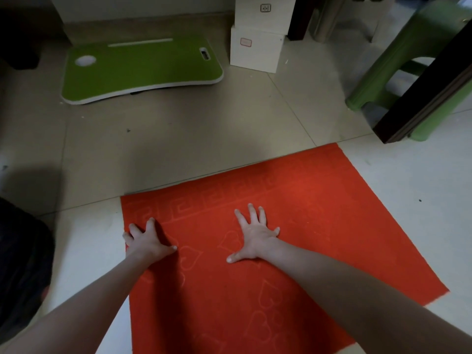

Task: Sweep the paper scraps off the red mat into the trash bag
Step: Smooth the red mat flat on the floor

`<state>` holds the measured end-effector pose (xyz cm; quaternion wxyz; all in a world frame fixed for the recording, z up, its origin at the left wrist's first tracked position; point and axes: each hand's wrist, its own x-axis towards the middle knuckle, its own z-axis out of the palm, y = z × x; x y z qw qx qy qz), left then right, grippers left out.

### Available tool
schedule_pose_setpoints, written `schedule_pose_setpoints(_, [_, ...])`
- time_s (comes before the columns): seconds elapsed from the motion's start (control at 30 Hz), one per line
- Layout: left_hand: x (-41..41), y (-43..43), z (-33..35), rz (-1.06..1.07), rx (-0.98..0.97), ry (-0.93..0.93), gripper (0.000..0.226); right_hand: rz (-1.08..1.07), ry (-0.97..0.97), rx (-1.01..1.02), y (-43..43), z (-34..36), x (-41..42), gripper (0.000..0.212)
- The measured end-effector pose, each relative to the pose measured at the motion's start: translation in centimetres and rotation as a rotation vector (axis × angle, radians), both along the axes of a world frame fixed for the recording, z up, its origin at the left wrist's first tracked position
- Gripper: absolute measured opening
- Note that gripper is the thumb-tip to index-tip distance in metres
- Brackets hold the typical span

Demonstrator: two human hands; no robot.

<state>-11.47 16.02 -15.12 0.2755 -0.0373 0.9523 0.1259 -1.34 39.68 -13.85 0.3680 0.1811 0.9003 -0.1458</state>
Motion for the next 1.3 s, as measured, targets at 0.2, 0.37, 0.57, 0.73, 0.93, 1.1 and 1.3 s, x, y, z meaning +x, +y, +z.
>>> schedule_pose_setpoints(0.2, [-0.2, 0.1, 0.0, 0.023, 0.016, -0.011, 0.108, -0.008, 0.019, -0.011, 0.0, 0.0, 0.1, 0.137])
schedule_pose_setpoints(0.37, [-0.2, 0.1, 0.0, 0.023, 0.011, -0.021, 0.108, -0.009, 0.014, -0.015, 0.0, 0.1, 0.0, 0.137])
schedule_pose_setpoints(0.57, [-0.3, 0.2, 0.2, 0.011, 0.019, -0.028, 0.107, -0.002, 0.006, 0.002, -0.1, 0.3, -0.1, 0.137])
schedule_pose_setpoints(0.73, [-0.3, 0.0, 0.2, -0.019, 0.009, -0.028, 0.107, 0.104, -0.029, 0.182, -1.1, 1.3, -1.8, 0.135])
schedule_pose_setpoints(0.93, [-1.8, -0.5, 1.2, -0.101, -0.107, 0.086, 0.082, 0.28, 0.247, 0.098, -3.9, 1.7, -5.8, 0.112])
schedule_pose_setpoints(1.1, [-6.3, -1.7, 1.4, -0.11, -0.118, 0.036, 0.119, 0.282, 0.063, 0.092, -5.9, 1.6, -8.5, 0.122])
schedule_pose_setpoints(1.3, [-9.7, -3.0, 1.2, -0.131, -0.15, 0.054, 0.115, 0.318, -0.039, 0.261, -8.4, 0.9, -11.0, 0.135])
